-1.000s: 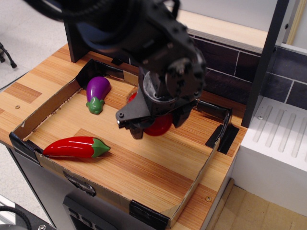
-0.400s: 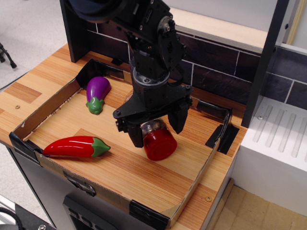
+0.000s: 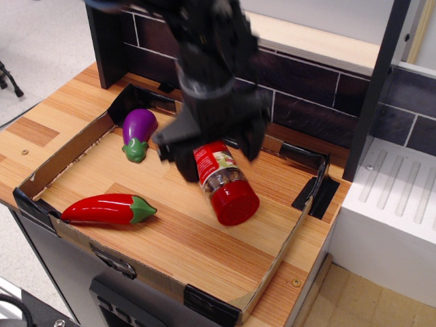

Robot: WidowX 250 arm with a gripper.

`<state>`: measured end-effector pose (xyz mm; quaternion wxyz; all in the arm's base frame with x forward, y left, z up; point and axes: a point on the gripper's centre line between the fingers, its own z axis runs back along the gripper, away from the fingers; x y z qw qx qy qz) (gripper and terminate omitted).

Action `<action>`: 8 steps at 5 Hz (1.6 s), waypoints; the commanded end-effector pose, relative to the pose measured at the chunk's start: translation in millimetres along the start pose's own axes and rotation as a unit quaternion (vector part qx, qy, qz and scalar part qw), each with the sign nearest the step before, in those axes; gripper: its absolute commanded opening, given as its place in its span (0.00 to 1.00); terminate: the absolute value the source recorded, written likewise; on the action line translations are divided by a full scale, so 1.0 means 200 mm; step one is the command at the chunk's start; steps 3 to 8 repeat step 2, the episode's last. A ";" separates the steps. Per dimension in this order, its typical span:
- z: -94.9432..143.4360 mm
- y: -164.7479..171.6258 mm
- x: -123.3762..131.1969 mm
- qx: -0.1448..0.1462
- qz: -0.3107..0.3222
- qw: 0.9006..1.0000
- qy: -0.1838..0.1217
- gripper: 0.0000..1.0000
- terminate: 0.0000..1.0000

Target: Topple basil bottle

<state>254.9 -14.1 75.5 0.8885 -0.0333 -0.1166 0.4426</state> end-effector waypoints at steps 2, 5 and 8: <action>0.22 -0.06 0.15 -0.005 0.019 1.000 -0.020 1.00 1.00; 0.22 -0.06 0.15 -0.005 0.019 1.000 -0.020 1.00 1.00; 0.22 -0.06 0.15 -0.005 0.019 1.000 -0.020 1.00 1.00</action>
